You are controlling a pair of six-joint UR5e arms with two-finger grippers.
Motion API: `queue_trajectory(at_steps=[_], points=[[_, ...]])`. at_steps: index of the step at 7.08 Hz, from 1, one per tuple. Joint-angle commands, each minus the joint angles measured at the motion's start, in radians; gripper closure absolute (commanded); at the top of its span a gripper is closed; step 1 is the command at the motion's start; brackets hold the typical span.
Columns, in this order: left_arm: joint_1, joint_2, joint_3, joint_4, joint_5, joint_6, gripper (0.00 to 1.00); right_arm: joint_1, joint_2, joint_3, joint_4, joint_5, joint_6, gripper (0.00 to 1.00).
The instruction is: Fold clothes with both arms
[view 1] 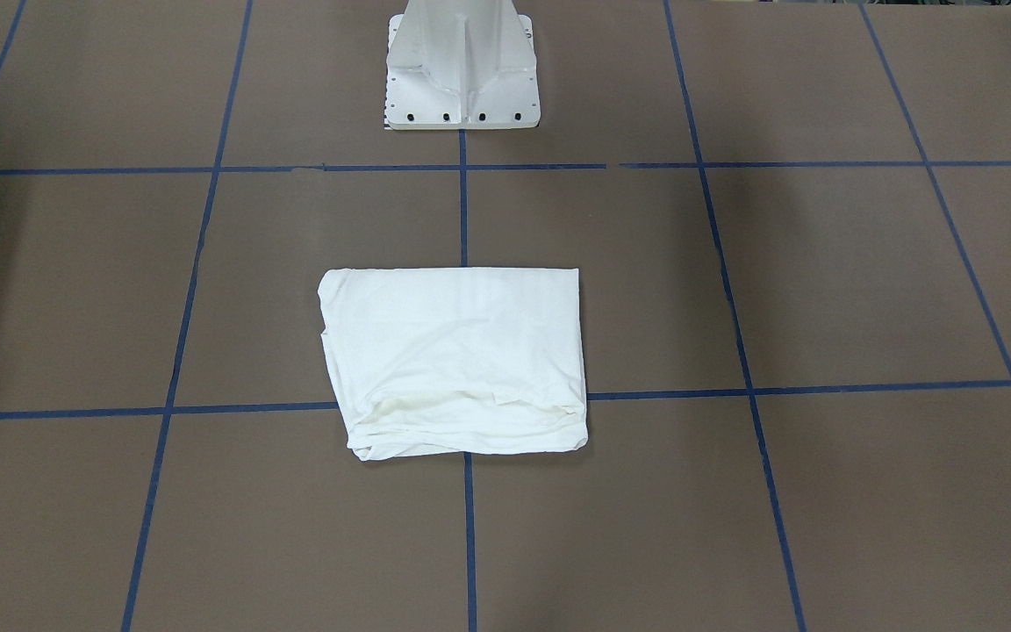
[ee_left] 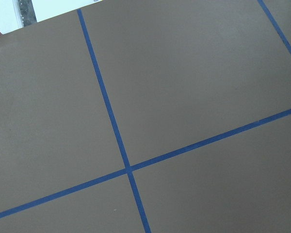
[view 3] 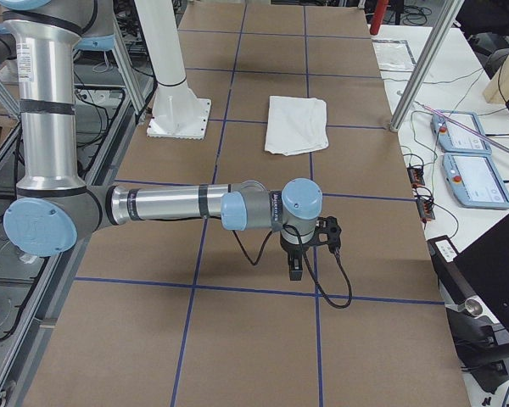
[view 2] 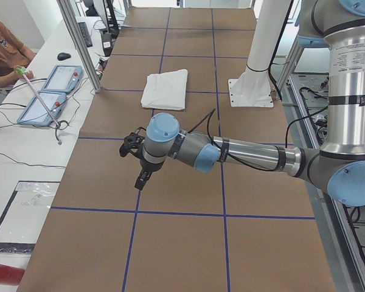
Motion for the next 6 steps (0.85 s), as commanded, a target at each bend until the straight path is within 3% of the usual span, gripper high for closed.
queue_trajectory(at_steps=[1, 2, 6], points=[[-0.001, 0.039, -0.027, -0.013, -0.024, 0.001, 0.0, 0.0, 0.001, -0.002, 0.004, 0.0, 0.0, 0.0], [-0.001, 0.052, -0.017, -0.016, -0.059, 0.001, 0.0, 0.0, -0.001, -0.001, 0.004, 0.0, 0.0, 0.0], [0.002, 0.053, -0.009, -0.016, -0.05, -0.002, 0.0, -0.002, -0.011, 0.012, 0.007, 0.012, 0.002, 0.0]])
